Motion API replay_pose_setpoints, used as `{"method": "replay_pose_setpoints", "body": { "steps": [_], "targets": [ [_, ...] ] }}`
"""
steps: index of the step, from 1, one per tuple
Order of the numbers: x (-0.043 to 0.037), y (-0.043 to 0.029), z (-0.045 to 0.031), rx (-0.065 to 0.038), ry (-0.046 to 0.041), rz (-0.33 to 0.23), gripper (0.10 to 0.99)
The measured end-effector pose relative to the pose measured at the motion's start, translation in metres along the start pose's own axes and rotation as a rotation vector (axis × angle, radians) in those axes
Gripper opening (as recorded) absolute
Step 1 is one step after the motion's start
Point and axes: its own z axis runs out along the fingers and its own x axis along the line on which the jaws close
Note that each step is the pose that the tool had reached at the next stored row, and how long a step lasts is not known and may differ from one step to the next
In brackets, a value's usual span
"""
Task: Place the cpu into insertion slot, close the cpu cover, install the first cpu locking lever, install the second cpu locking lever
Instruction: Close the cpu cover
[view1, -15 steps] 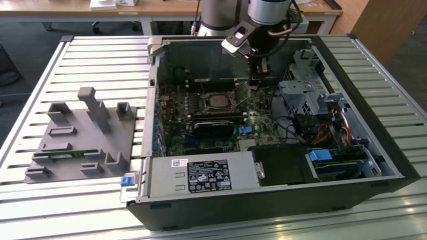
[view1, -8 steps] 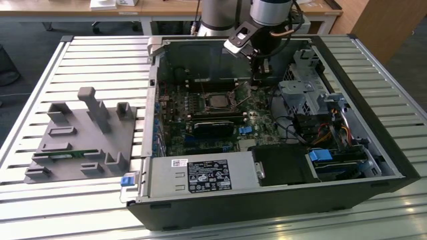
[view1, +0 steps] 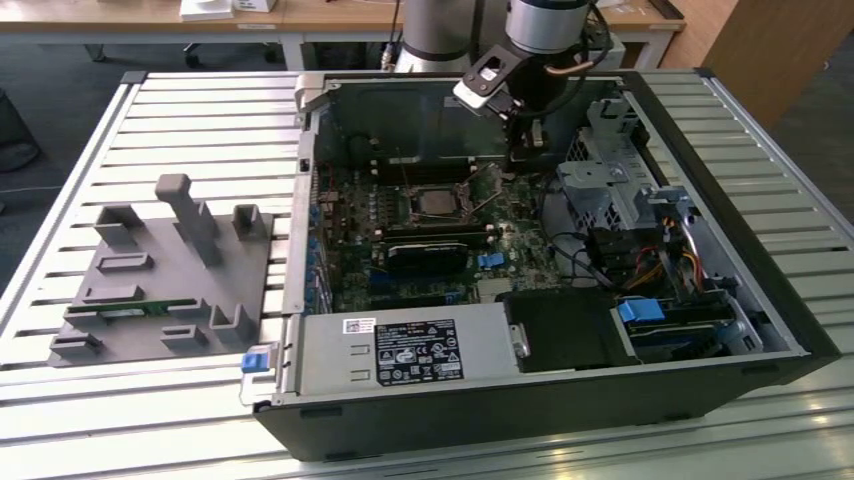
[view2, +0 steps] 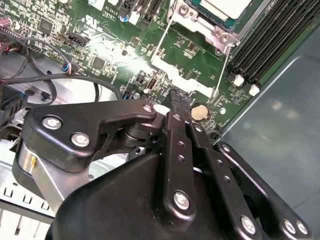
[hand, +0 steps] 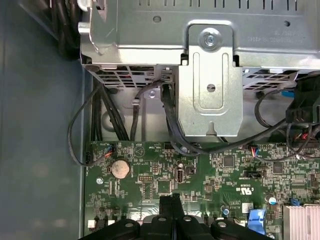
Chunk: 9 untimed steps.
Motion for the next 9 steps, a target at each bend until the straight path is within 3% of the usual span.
{"method": "replay_pose_setpoints", "body": {
  "steps": [9],
  "targets": [
    [0.0011,0.0040,0.0075,0.010,-0.0003,0.000,0.106]
  ]
}}
